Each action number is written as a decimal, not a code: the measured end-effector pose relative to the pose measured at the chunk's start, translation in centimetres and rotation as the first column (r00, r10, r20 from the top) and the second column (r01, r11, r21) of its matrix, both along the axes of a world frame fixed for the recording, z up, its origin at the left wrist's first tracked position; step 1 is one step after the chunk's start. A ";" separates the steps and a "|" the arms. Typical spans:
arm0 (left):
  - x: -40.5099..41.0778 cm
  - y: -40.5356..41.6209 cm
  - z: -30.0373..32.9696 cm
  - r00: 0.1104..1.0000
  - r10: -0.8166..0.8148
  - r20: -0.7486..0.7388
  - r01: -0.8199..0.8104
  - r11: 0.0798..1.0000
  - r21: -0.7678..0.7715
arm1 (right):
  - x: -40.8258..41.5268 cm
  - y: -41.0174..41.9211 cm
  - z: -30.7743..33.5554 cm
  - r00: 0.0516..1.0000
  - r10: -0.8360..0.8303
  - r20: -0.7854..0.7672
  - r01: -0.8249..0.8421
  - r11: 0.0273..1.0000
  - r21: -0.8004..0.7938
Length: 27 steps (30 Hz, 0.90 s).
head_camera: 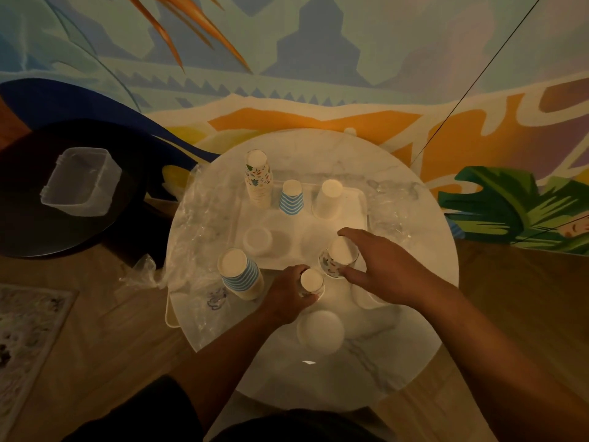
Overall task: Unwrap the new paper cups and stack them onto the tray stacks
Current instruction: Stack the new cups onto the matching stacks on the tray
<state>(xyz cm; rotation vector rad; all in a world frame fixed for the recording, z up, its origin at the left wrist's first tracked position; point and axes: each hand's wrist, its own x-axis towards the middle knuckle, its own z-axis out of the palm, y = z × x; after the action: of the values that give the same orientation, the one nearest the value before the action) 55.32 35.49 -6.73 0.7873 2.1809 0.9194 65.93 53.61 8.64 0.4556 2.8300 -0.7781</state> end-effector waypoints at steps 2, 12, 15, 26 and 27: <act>-0.1 0.0 0.6 1.000 0.007 -0.004 -0.007 1.000 0.026 | 0.3 0.5 0.5 0.999 -0.024 -0.023 0.023 1.000 -0.008; -0.7 -1.3 6.8 0.999 0.043 0.008 -0.043 0.984 0.174 | 0.3 3.0 2.4 0.977 -0.172 -0.128 0.157 0.980 -0.119; -1.4 -1.2 10.0 0.997 0.072 0.005 -0.071 0.970 0.234 | -0.4 3.4 3.2 0.968 -0.193 -0.157 0.175 0.977 -0.124; -10.7 -1.9 19.7 0.976 0.163 -0.145 -0.110 0.941 0.319 | -7.5 3.1 6.1 0.867 -0.308 -0.392 0.210 0.939 -0.274; -11.9 -1.9 20.1 0.971 0.194 -0.142 -0.139 0.934 0.329 | -8.5 3.0 6.1 0.849 -0.317 -0.423 0.202 0.934 -0.295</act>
<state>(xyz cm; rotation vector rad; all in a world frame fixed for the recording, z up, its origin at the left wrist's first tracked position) 43.42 33.56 13.40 0.8673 2.3081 1.3604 57.42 56.59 14.69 0.7100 3.0706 -1.4468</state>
